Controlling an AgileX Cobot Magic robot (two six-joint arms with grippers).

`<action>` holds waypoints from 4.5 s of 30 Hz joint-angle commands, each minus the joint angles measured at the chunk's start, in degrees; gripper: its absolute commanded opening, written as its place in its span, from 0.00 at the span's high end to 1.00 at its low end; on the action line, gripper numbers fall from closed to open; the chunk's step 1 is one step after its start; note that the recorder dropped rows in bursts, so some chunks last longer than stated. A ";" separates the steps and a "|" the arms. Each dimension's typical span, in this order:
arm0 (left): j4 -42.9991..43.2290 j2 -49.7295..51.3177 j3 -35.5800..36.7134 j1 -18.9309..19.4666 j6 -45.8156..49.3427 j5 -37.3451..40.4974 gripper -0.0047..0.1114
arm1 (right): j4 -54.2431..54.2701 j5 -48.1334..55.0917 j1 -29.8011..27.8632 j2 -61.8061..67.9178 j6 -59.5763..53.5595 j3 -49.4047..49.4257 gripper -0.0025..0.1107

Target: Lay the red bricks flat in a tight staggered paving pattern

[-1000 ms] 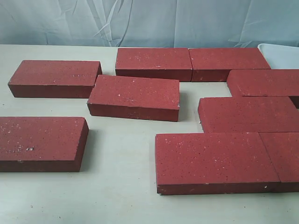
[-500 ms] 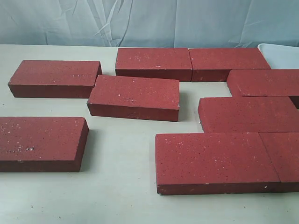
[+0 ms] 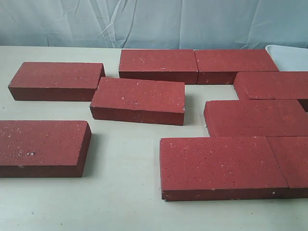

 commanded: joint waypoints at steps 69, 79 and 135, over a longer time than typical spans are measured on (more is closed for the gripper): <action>-3.95 71.10 -65.19 -12.72 5.04 71.30 0.96 | 1.00 -0.42 0.05 -0.31 -0.16 0.13 0.99; -3.07 83.41 -72.47 -21.73 5.04 71.41 0.96 | 1.00 -0.42 0.05 -0.31 -0.16 0.13 0.99; -11.18 129.93 -103.74 -37.34 41.27 66.85 0.96 | 1.00 -0.42 0.05 -0.31 -0.16 0.13 0.99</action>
